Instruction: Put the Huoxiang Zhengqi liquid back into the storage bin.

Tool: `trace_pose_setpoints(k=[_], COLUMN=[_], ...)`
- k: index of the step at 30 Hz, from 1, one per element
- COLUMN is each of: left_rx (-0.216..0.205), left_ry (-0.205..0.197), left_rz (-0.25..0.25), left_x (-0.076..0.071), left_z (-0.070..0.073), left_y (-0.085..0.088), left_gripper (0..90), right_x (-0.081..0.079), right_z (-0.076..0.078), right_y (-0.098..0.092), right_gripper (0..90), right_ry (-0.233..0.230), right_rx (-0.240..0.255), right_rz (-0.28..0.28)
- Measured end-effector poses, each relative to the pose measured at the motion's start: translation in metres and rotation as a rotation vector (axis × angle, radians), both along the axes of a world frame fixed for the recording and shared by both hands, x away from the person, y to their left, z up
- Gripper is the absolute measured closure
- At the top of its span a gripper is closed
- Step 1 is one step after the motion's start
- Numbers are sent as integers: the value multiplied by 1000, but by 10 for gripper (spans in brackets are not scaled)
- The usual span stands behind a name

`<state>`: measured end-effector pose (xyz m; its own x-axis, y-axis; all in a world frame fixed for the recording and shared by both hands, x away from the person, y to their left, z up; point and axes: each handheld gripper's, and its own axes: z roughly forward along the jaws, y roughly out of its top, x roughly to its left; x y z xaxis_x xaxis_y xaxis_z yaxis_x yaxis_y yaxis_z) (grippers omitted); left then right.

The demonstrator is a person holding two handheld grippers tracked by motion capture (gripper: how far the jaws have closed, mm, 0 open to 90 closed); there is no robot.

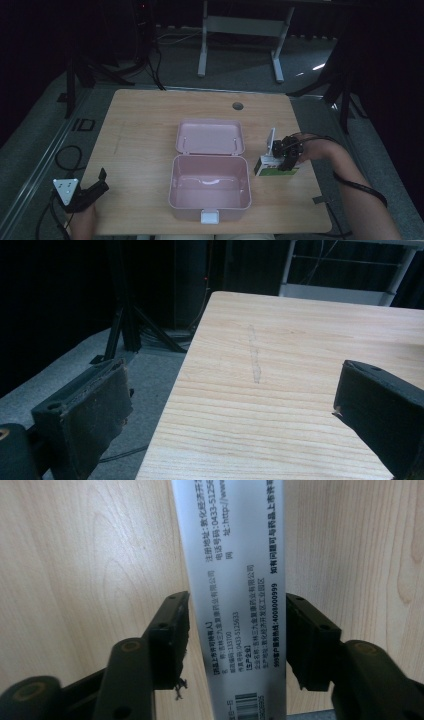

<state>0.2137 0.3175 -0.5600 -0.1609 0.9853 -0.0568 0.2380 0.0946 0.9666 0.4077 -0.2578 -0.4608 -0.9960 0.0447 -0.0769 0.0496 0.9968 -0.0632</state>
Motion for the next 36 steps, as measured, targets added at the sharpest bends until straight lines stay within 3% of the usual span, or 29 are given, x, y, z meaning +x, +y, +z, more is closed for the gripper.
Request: trace_pose_setpoints(k=[3, 11, 22, 27, 36], left_rx=[-1, -3, -6, -4, 0], left_ry=[0, 1, 1, 1, 4], left_rz=[-1, 0, -2, -2, -3], left_x=[0, 0, 0, 0, 0], left_z=[0, 0, 0, 0, 0], left_y=[0, 0, 0, 0, 0], left_gripper=[21, 21, 21, 21, 21], right_x=[0, 1, 1, -1, -13], right_z=[-2, -4, -1, 7, 24], right_y=[0, 0, 0, -1, 0], right_gripper=[556, 576, 610, 613, 614], right_ry=[7, 11, 61, 85, 94], right_rx=[-5, 4, -16, -33, -39], right_rz=[-2, -18, -88, -128, -107])
